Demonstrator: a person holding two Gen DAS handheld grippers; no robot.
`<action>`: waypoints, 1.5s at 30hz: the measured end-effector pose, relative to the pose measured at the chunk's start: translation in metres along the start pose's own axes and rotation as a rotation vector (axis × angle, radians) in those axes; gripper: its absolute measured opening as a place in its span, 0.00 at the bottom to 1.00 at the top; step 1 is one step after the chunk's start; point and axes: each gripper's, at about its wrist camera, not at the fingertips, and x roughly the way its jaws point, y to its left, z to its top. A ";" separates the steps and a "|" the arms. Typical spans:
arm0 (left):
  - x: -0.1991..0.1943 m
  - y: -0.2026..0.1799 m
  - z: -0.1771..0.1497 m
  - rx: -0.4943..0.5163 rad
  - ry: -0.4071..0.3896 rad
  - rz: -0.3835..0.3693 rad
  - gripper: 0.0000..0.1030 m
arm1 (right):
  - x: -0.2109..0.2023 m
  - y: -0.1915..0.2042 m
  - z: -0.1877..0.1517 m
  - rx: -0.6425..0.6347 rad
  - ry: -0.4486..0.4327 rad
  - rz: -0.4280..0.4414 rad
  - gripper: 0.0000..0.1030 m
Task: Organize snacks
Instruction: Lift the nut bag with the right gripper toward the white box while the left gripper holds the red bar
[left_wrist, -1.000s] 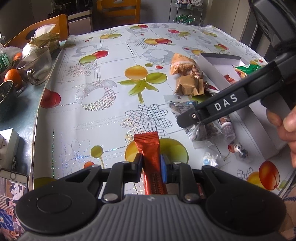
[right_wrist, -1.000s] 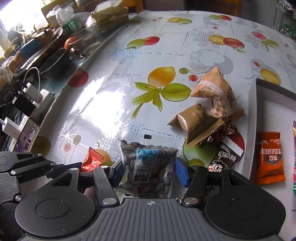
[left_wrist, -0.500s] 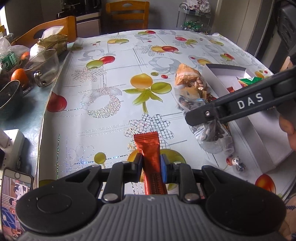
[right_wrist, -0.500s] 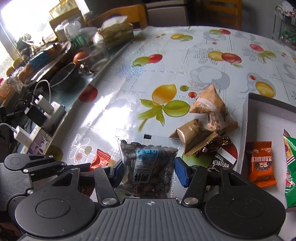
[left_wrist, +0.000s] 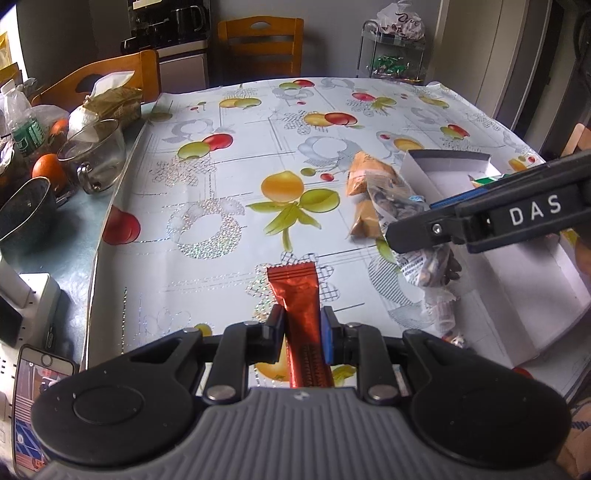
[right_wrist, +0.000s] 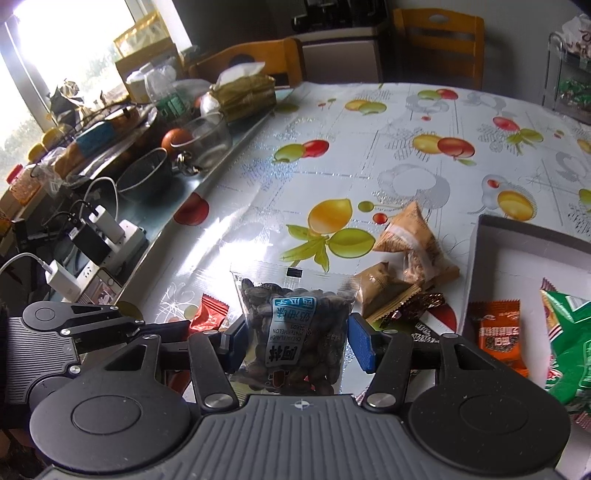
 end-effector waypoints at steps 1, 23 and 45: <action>-0.001 -0.001 0.001 0.002 -0.003 0.000 0.17 | -0.003 -0.001 0.000 0.001 -0.006 -0.001 0.54; -0.010 -0.041 0.025 0.069 -0.053 -0.041 0.17 | -0.051 -0.025 -0.009 0.047 -0.105 -0.037 0.54; 0.001 -0.095 0.046 0.187 -0.059 -0.128 0.17 | -0.084 -0.070 -0.026 0.147 -0.156 -0.106 0.54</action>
